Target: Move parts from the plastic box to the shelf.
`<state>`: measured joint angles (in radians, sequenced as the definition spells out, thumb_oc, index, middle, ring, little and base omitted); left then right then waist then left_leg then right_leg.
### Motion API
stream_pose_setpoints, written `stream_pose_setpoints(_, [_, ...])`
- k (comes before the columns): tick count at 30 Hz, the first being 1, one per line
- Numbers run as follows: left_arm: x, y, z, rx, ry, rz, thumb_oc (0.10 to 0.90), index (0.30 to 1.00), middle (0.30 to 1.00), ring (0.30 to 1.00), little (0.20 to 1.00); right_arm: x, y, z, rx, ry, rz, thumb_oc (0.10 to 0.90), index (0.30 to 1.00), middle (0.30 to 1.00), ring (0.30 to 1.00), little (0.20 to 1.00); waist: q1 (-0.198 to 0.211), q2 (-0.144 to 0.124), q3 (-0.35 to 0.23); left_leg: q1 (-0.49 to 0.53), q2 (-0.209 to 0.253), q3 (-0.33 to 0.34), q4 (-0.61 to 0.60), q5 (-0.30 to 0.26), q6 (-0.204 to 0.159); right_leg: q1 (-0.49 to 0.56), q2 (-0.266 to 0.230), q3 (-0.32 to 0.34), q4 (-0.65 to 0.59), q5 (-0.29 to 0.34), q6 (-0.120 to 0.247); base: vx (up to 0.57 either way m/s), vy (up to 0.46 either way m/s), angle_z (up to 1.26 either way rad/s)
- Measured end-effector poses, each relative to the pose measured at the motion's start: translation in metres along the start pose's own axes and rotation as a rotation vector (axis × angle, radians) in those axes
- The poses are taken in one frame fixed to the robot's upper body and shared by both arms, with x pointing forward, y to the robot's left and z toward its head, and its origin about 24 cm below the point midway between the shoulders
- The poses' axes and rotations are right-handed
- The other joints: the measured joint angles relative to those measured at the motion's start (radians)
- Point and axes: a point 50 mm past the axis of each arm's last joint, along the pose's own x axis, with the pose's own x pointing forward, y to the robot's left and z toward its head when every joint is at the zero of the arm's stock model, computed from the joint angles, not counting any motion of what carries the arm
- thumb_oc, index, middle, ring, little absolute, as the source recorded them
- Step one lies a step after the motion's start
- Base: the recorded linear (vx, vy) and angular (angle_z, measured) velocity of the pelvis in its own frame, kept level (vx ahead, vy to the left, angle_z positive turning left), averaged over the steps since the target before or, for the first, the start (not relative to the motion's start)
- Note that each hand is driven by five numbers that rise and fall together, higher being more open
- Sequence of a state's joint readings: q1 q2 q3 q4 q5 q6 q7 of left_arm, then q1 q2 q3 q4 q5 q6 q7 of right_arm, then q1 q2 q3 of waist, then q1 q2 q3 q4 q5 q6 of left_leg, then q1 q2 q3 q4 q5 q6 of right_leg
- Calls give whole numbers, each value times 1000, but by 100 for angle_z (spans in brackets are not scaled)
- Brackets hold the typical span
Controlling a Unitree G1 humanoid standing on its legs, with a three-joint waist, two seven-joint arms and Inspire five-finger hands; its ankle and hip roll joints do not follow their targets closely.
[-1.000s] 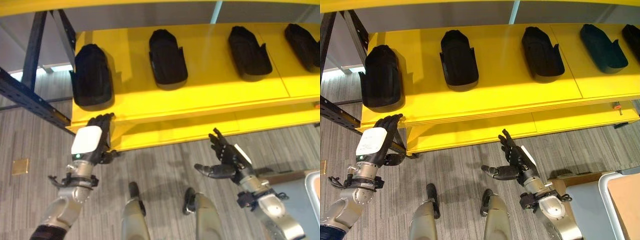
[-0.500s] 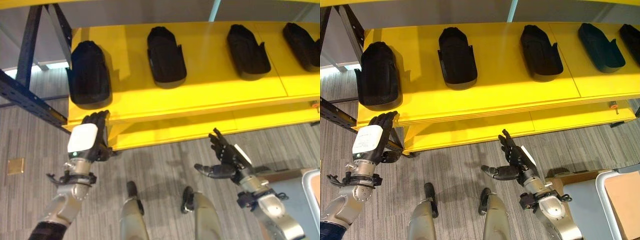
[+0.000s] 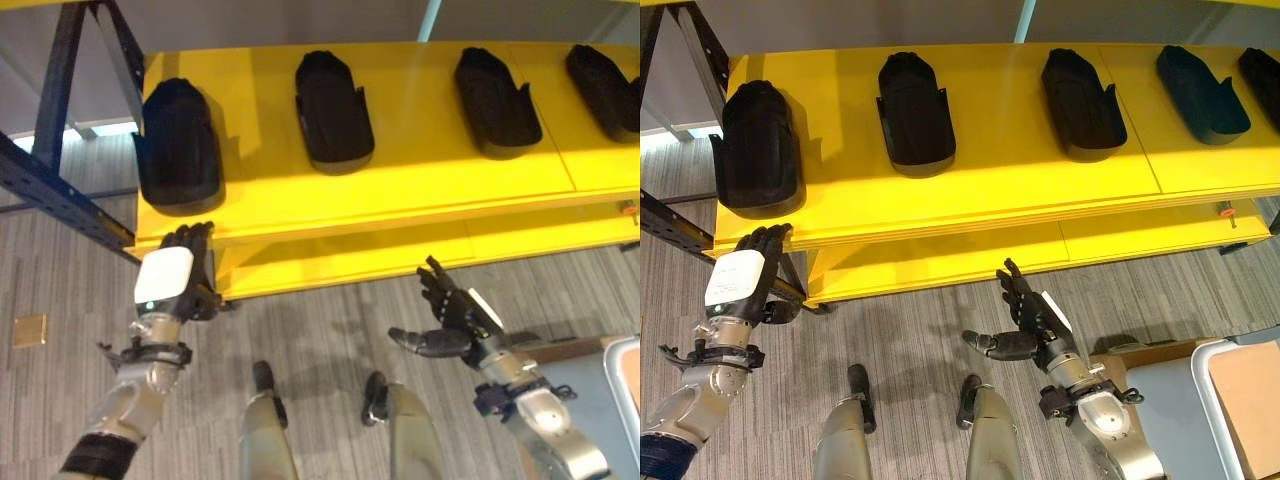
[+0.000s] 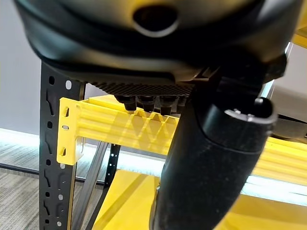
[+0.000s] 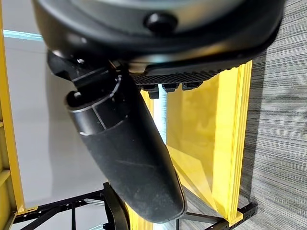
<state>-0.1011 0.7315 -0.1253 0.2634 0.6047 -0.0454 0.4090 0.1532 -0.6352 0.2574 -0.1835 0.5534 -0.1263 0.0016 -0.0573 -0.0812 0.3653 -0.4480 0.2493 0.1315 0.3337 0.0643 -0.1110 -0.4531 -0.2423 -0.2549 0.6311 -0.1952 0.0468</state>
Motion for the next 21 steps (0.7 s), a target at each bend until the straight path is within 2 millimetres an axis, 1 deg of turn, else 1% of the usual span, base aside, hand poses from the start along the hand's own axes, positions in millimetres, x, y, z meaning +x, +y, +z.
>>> stream_pose_setpoints(7, [2, -2, 0, 4, 3, 9, 900, 1000, 1000, 1000, 1000, 0, 0, 0, 0, 0, 1, 900, 1000, 1000, 1000, 1000, 0, -1, -1, -7, 2, 2, 12, -5, 1, -7, 1, 5, 3, -2, 6, 2, 2, 0])
stream_pose_setpoints(14, [4, -3, 0, 7, 4, 21, 900, 1000, 1000, 1000, 1000, 0, 1, 0, 0, 1, 3, 900, 1000, 1000, 1000, 1000, 2, -14, -9, -16, 3, 6, 18, -5, 1, -19, 2, 13, 4, -3, 3, 2, 6, -1])
stream_pose_setpoints(21, [6, -4, -1, 10, 8, 23, 900, 1000, 1000, 1000, 1000, 0, 0, 0, 0, 2, 3, 900, 1000, 1000, 1000, 1000, 2, -16, -9, -25, 3, 10, 26, -6, 2, -30, 5, 24, 4, 1, 2, 2, 4, -1])
